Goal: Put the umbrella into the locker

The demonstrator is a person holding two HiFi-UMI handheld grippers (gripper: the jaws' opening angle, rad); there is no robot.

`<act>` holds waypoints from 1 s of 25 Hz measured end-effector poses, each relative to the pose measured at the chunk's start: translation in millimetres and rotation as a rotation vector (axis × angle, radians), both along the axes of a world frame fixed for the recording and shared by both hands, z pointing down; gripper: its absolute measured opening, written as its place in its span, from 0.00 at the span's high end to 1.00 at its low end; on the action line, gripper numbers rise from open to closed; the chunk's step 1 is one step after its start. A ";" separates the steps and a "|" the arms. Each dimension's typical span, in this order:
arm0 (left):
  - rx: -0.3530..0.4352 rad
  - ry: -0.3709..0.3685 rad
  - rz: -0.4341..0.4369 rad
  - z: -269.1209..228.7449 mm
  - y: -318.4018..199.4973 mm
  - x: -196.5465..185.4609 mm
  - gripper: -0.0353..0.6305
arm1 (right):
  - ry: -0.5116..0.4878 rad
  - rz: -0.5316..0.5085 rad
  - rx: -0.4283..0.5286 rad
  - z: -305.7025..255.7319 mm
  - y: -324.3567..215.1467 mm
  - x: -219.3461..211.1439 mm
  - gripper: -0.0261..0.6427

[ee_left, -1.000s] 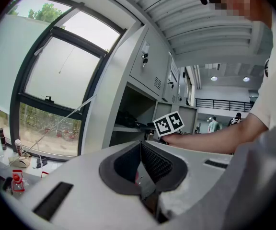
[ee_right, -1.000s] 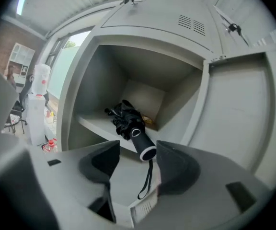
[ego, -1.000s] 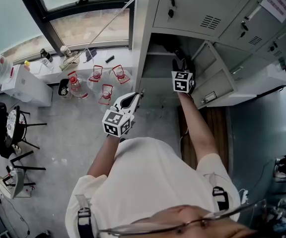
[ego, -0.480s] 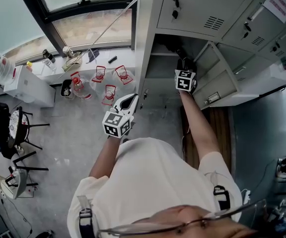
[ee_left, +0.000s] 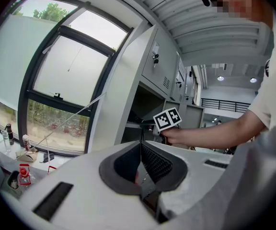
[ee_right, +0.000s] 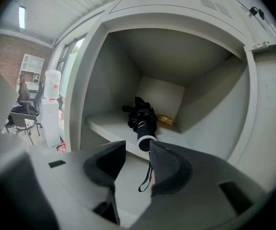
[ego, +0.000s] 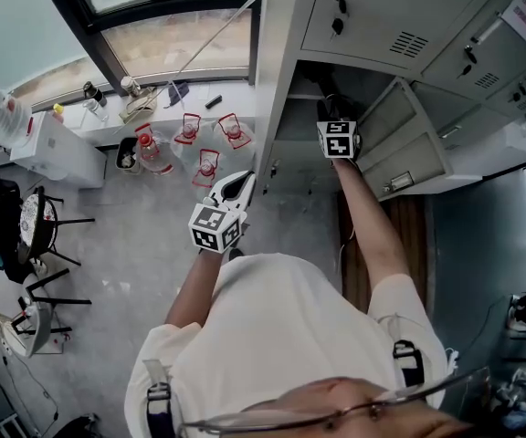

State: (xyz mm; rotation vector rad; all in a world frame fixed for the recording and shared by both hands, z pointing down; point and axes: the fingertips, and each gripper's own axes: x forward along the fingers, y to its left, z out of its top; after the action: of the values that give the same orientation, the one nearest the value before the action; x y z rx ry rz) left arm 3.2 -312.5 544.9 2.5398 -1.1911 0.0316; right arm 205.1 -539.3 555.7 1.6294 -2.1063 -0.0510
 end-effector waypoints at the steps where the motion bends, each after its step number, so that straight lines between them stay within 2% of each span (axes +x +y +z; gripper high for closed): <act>1: -0.002 0.000 -0.002 0.5 0.3 -0.5 0.94 | -0.001 -0.006 -0.005 -0.1 0.0 -0.3 0.72; 8: -0.011 -0.012 0.011 1.1 3.1 4.4 0.94 | -0.024 -0.050 0.004 -10.5 21.3 -1.2 0.72; 13: -0.015 -0.016 0.040 3.2 9.9 26.3 0.94 | -0.062 -0.094 -0.006 -19.0 52.1 6.0 0.72; 21: -0.031 -0.023 0.061 5.6 29.0 55.0 0.94 | -0.146 -0.148 0.011 -40.8 109.0 15.8 0.78; 25: -0.048 -0.001 0.049 7.0 40.0 67.1 0.94 | -0.196 -0.159 0.023 -51.4 138.1 26.5 0.81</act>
State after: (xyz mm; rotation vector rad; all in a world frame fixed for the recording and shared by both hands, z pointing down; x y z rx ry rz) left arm 70.4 -272.5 551.9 2.5273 -1.1145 0.0718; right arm 231.6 -401.2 504.3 1.5305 -2.3895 0.0345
